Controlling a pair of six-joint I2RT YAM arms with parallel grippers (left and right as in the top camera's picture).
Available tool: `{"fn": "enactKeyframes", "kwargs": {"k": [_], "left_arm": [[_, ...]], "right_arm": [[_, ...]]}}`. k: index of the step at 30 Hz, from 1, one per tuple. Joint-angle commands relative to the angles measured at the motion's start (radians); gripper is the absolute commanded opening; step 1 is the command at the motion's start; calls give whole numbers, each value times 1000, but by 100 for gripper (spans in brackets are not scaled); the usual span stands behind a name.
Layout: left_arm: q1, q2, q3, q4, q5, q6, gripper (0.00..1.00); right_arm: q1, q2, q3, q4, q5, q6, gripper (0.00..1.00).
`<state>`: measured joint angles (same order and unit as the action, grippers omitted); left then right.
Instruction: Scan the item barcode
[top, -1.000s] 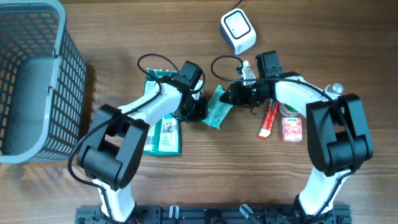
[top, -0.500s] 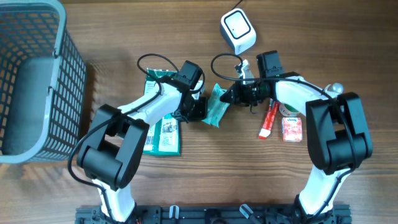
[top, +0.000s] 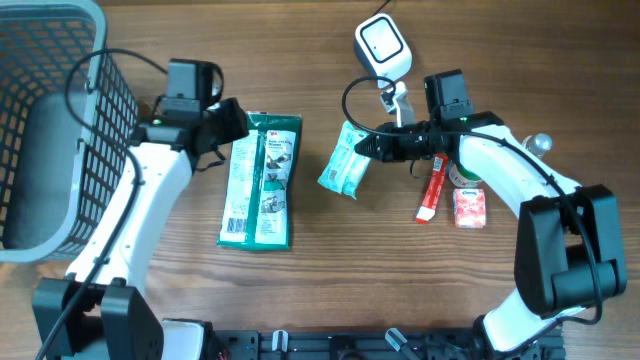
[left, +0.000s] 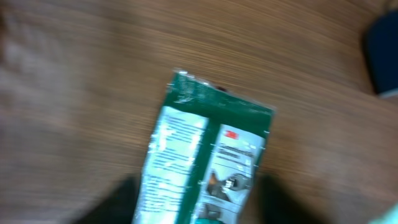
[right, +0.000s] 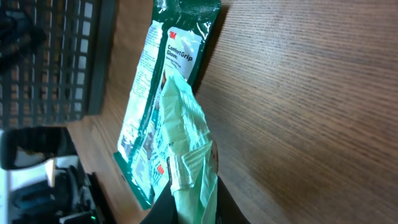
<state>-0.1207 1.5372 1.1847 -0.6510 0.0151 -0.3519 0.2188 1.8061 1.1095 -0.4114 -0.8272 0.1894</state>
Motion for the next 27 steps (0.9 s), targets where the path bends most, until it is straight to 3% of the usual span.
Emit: {"fn": "enactKeyframes", "kwargs": {"k": [1,27], "left_arm": [[43,5,5,-8,-43,5,100],[47,5,5,-8,-43,5,100]], "right_arm": [[-4,-23,-3,11,-43,105,4],[-2,-23,-4,-1,-39,99,4]]}}
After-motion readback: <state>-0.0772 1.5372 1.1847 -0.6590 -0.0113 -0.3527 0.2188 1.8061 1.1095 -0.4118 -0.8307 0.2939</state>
